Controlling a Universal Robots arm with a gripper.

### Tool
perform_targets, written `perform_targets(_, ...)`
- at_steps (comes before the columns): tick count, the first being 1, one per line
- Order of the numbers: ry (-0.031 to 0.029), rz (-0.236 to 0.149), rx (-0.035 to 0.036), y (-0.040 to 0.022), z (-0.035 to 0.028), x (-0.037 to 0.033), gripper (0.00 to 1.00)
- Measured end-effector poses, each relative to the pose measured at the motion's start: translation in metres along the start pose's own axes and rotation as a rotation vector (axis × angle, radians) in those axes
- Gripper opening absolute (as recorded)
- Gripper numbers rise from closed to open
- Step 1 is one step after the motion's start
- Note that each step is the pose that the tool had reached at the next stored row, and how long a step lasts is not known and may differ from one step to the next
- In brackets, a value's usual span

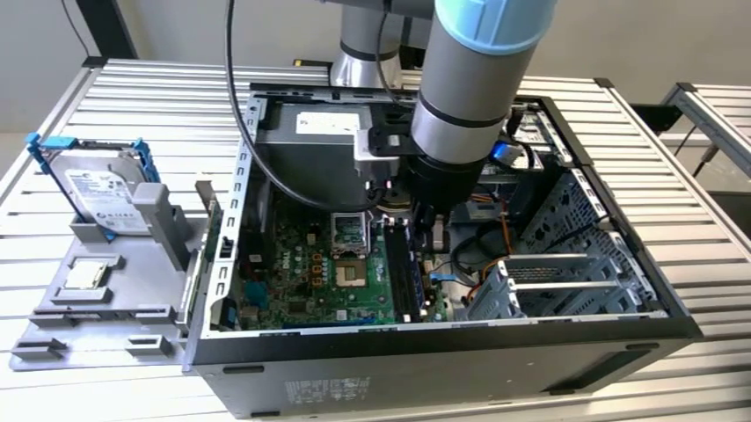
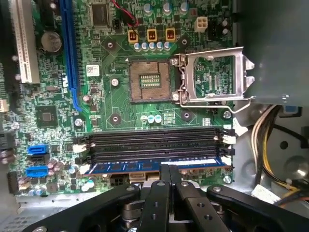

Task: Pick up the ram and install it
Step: 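Press down the ram until it locks into place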

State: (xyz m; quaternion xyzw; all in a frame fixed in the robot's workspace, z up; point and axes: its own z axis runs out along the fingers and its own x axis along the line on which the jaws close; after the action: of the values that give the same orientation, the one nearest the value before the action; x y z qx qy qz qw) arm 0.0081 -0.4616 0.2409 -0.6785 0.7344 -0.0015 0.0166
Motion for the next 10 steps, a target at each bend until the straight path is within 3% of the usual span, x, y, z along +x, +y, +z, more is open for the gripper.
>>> perform_targets(7,0.0001,0.000,0.0000,-0.0008,-0.0315,-0.0007,0.00)
perform_targets(10,0.0001,0.000,0.0000,-0.0009,-0.0333,-0.0007,0.00)
